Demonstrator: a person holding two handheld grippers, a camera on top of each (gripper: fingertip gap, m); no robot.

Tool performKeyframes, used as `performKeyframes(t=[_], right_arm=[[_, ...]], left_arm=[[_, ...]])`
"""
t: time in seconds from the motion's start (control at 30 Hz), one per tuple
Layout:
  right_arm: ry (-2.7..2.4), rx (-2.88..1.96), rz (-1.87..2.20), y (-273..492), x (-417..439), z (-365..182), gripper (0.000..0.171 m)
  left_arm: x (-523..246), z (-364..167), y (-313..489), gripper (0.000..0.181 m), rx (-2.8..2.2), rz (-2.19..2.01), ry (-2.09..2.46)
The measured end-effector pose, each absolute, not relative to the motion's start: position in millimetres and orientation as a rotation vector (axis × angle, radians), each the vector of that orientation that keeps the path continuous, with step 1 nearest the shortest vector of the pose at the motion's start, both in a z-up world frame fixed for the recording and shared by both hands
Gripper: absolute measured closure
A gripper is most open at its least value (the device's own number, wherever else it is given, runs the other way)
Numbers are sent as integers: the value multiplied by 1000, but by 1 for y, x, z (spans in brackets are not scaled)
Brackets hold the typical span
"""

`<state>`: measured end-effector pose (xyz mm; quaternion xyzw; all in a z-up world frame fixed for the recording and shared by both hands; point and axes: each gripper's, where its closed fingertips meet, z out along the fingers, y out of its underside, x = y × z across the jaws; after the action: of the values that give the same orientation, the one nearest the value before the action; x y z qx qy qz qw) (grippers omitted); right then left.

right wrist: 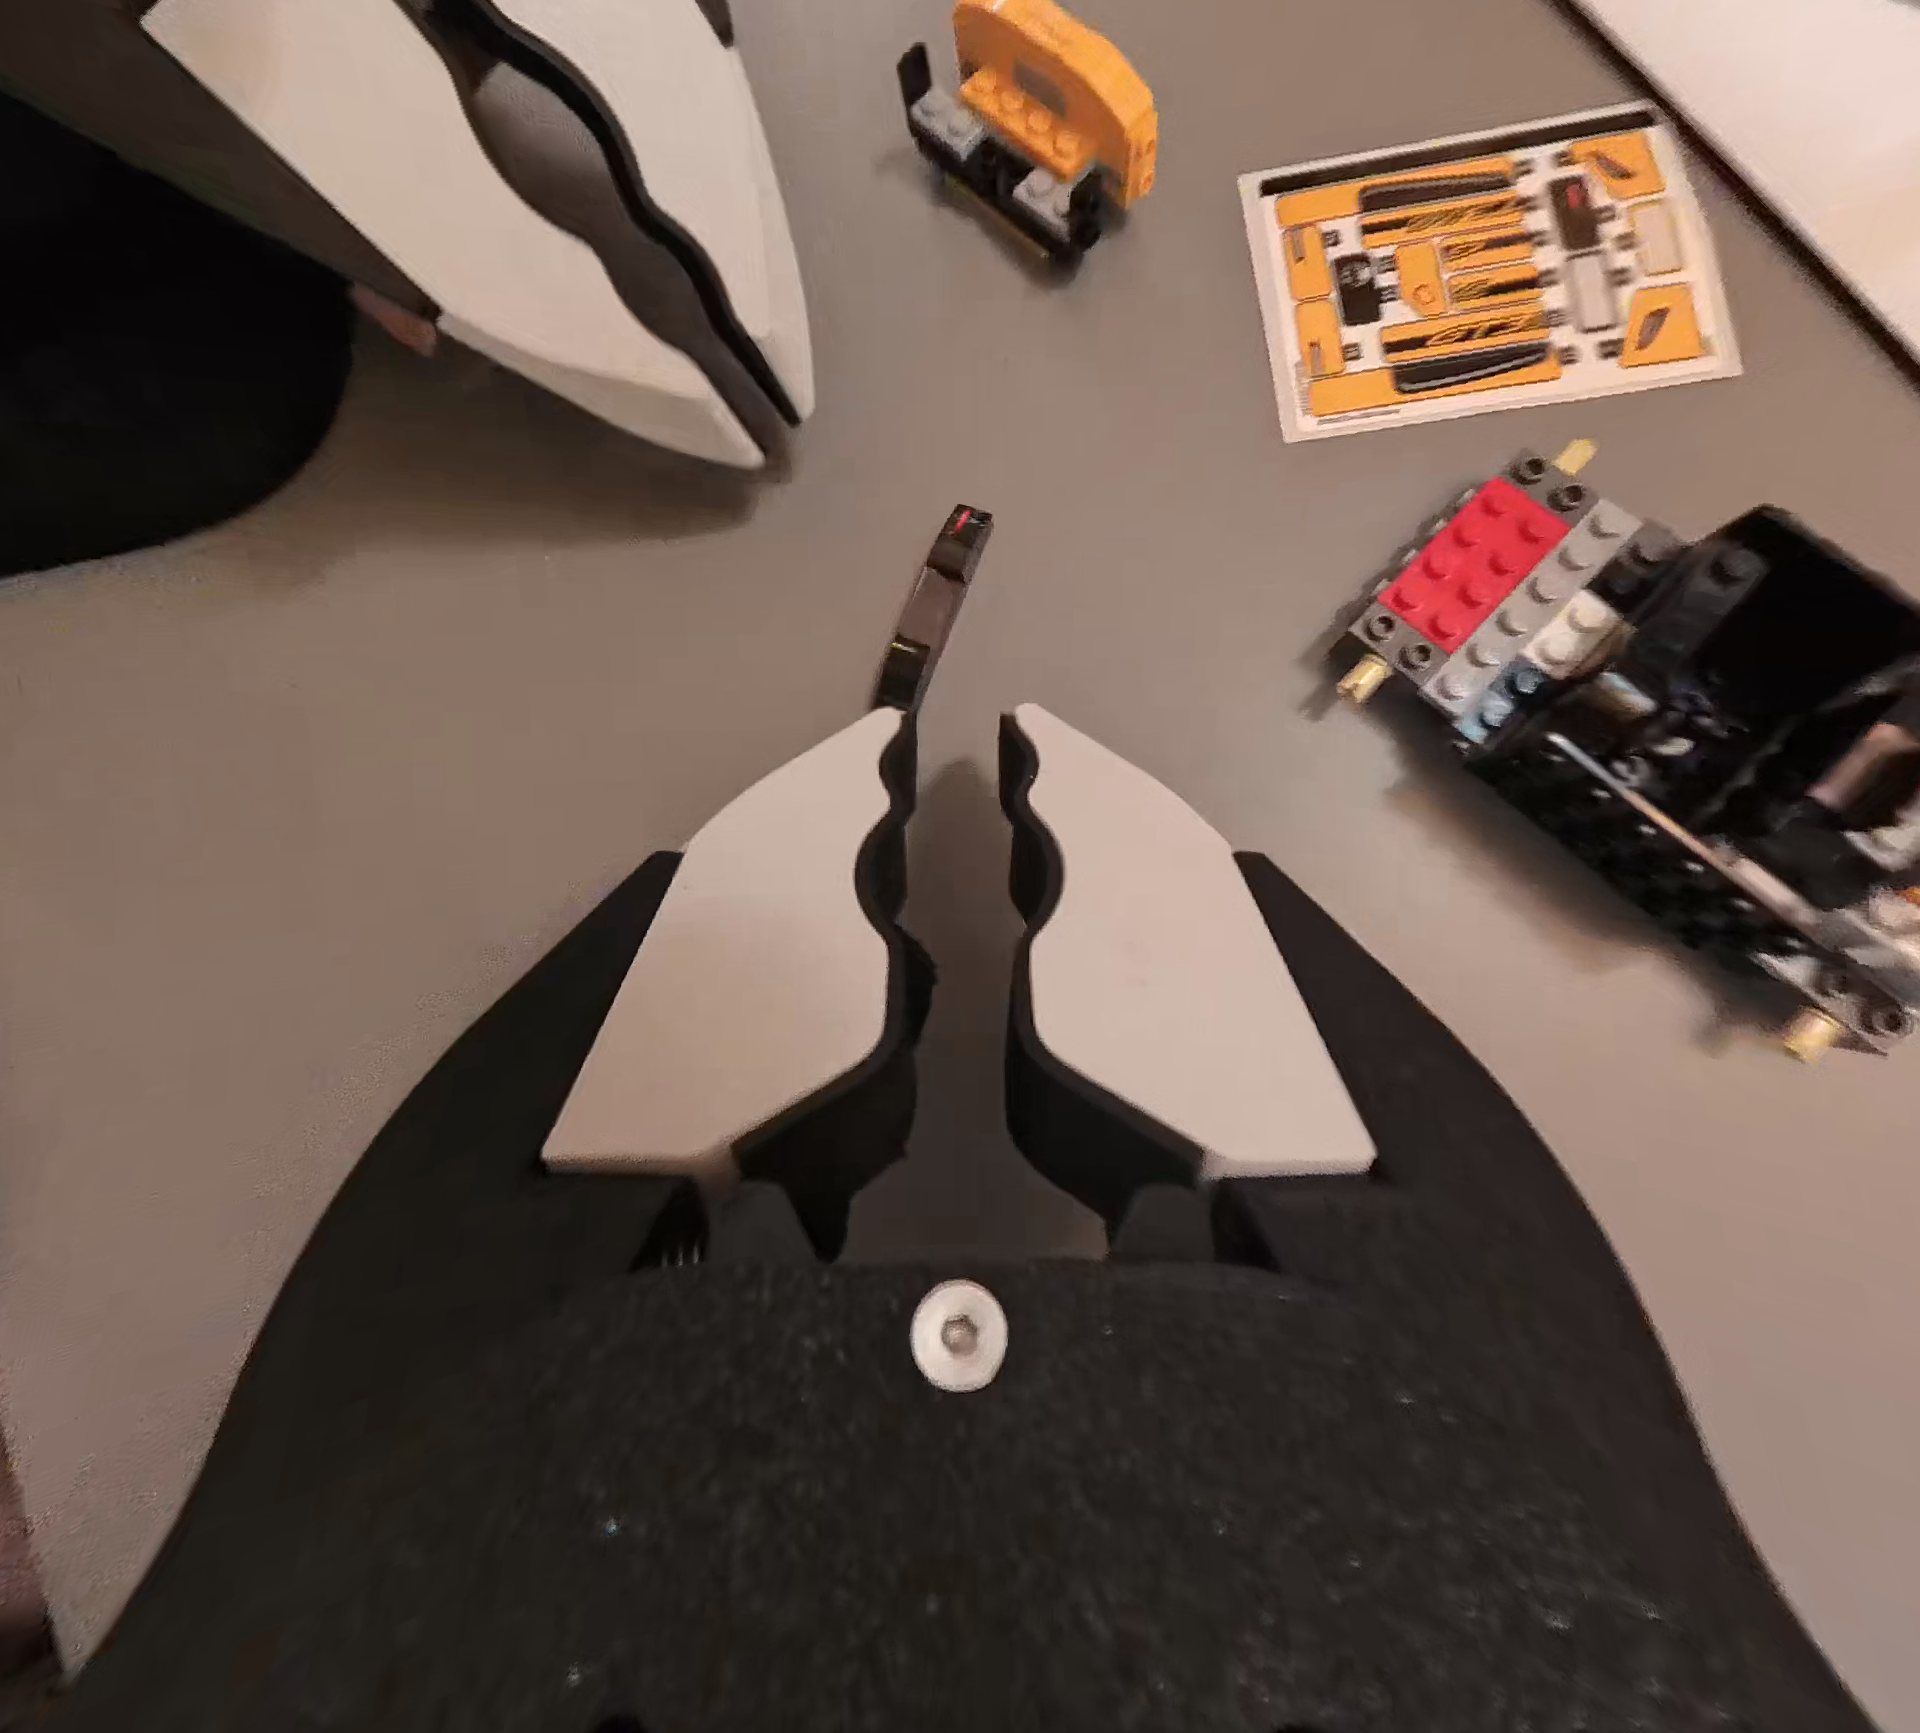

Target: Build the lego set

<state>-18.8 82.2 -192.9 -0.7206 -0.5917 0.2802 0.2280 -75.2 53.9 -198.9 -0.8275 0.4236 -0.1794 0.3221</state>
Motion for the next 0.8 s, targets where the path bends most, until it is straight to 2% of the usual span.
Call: performKeyframes(t=[0.17,0.3,0.5,0.67,0.8], right_arm=[[-1664,-1961,676,79,-30,-207,168],[-1731,-1887,665,63,-39,-207,170],[-1772,-1762,817,42,-47,-193,163],[-1647,-1708,782,77,-38,-174,159],[-1715,-1637,665,101,-37,-174,149]], left_arm=[[-56,-209,54,168,-2150,-475,1149],[-48,-212,53,167,-2123,-460,1186],[-44,-208,42,150,-2103,-553,1225],[-44,-208,47,146,-2129,-502,1183],[-36,-213,53,142,-2158,-429,1151]])
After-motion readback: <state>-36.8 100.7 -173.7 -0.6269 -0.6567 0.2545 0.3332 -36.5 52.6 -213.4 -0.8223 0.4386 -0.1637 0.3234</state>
